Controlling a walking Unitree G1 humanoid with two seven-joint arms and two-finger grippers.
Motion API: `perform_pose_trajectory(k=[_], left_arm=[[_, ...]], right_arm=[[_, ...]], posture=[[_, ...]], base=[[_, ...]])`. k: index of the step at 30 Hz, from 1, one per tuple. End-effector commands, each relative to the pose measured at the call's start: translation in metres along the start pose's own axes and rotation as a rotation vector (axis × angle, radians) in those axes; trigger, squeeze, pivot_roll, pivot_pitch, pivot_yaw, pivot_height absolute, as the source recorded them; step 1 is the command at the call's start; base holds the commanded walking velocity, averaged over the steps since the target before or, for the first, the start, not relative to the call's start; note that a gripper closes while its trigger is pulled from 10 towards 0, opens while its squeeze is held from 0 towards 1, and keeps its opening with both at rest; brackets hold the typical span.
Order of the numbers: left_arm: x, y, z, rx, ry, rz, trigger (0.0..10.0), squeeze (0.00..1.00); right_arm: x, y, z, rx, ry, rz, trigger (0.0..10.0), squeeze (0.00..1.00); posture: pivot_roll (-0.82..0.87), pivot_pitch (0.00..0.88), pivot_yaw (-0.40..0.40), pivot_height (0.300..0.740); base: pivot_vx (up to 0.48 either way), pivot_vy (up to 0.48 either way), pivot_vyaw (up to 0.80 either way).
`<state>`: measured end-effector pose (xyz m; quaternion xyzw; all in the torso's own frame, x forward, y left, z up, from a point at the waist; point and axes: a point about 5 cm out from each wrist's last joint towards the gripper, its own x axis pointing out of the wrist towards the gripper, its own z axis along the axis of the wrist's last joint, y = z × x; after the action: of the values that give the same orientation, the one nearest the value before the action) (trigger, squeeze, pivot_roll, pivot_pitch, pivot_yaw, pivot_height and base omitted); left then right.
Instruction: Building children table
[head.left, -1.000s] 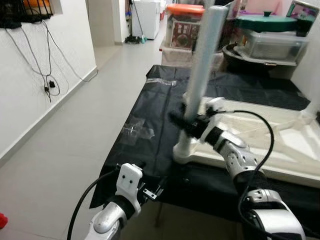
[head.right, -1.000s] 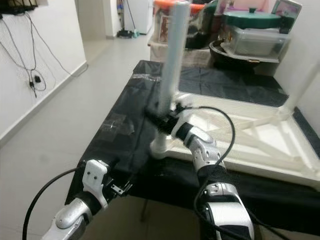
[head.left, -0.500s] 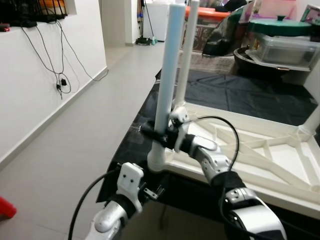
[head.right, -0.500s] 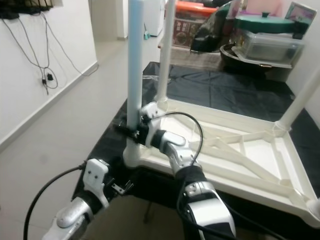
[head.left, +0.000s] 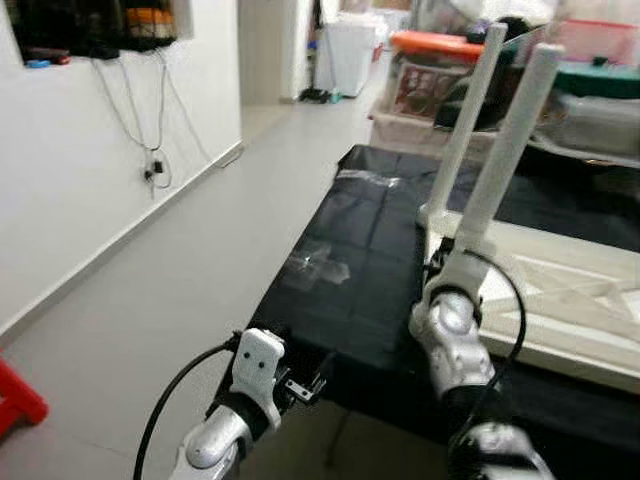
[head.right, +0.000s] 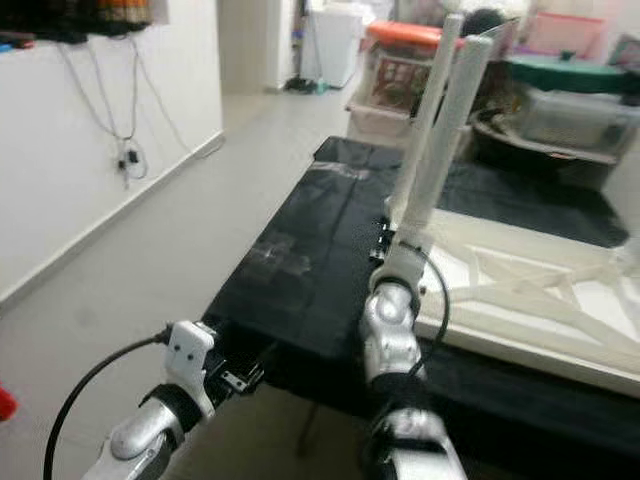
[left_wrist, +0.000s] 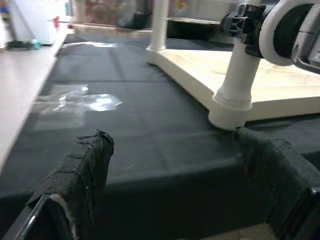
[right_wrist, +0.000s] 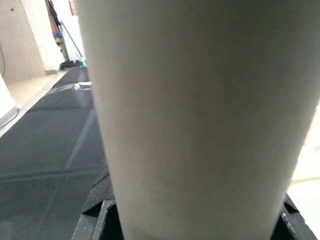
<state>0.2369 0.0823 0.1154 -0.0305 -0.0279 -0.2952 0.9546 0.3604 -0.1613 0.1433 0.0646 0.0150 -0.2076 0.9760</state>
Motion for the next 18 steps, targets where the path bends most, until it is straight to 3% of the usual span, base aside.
perform_pose_trajectory(k=[1,2,4,7,8,10,13,16,18], left_arm=[[0.000,-0.001,-0.003,-0.003,0.013,-0.011,10.0,0.00],[0.000,-0.002,-0.003,-0.003,0.013,-0.011,10.0,0.00],[0.000,-0.002,-0.004,-0.003,0.013,-0.011,10.0,0.00],[0.000,-0.002,-0.004,-0.003,0.013,-0.010,10.0,0.00],[0.000,-0.002,-0.004,-0.003,0.013,-0.010,10.0,0.00],[0.000,-0.002,-0.004,-0.004,0.014,-0.010,10.0,0.00],[-0.001,-0.002,-0.004,-0.004,0.015,-0.012,10.0,0.00],[-0.001,-0.002,-0.004,-0.004,0.015,-0.013,10.0,0.00],[0.000,-0.002,-0.004,-0.004,0.015,-0.014,10.0,0.00]], right_arm=[[-0.003,-0.005,-0.022,0.026,0.121,-0.027,2.7,0.00],[-0.003,0.004,-0.020,0.041,0.098,0.054,10.0,1.00],[-0.003,0.018,-0.017,0.056,0.039,0.142,10.0,1.00],[-0.001,0.022,-0.014,0.053,-0.005,0.193,10.0,1.00],[0.000,0.025,-0.012,0.071,-0.018,0.227,10.0,0.00],[0.001,0.026,-0.012,0.084,-0.024,0.247,10.0,0.00],[0.005,0.026,-0.004,0.101,-0.031,0.471,10.0,0.00],[0.006,0.025,-0.003,0.094,-0.024,0.538,10.0,0.00],[0.006,0.025,-0.003,0.064,0.022,0.752,10.0,0.00]], posture=[[0.17,0.000,-0.073,0.740],[0.18,0.000,-0.072,0.740],[0.18,0.000,-0.076,0.740],[0.18,0.000,-0.075,0.740],[0.17,0.000,-0.074,0.740],[0.17,0.000,-0.074,0.740],[0.18,0.000,-0.071,0.740],[0.18,0.000,-0.071,0.740],[0.18,0.000,-0.072,0.740]], base=[[0.000,0.000,0.00],[0.000,0.000,0.00],[0.000,0.000,0.00],[0.000,0.000,0.00],[0.000,0.000,0.00],[0.000,0.000,0.00],[0.000,0.000,0.00],[0.000,0.000,0.00],[0.000,0.000,0.00]])
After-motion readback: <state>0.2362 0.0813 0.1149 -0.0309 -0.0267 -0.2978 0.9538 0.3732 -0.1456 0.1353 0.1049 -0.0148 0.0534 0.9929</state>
